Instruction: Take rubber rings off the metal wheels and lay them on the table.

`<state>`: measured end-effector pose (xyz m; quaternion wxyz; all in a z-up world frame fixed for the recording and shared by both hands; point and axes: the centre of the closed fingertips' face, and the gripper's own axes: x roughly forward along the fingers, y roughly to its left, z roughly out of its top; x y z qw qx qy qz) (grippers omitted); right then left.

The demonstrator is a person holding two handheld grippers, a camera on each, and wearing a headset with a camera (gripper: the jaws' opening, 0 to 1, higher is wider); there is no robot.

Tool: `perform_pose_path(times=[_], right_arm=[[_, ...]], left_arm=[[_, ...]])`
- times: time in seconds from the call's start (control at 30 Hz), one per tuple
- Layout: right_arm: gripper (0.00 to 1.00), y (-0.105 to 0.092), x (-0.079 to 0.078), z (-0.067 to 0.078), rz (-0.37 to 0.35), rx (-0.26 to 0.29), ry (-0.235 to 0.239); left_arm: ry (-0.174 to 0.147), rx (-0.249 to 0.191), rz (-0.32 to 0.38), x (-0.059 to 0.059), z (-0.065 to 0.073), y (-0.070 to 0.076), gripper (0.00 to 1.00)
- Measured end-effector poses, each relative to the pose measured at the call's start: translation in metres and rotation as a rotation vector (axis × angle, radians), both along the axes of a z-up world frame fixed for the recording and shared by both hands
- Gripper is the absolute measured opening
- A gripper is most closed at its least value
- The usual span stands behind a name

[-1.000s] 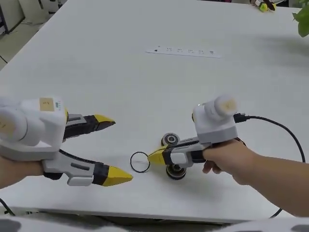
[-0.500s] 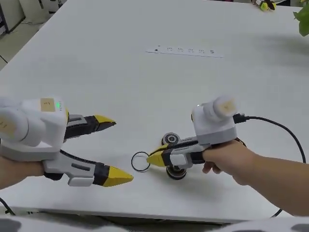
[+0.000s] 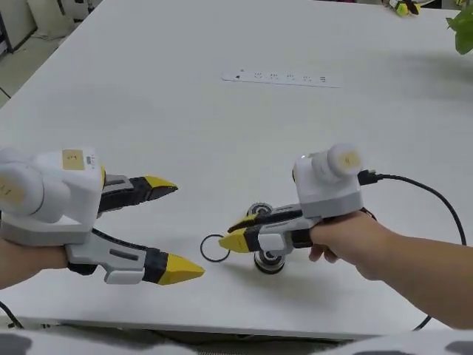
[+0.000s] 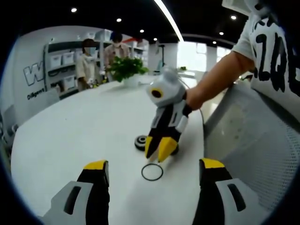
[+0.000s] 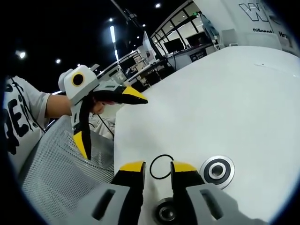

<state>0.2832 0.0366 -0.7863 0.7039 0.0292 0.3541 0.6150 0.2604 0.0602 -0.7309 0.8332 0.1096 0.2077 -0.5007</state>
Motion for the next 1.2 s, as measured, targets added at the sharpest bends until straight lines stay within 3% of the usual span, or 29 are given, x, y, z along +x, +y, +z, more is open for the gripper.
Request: perform_pose_path(times=[0.67,1.2], right_arm=[[0.24,-0.007,0.01,0.041,-0.038,0.094,-0.027],[0.3,-0.016,0.004,0.066,-0.041,0.144,-0.059]], left_arm=[[0.001,0.002,-0.018,0.0,0.002,-0.006,0.8],[-0.007,-0.006,-0.023,0.004,0.01,-0.007,0.8]])
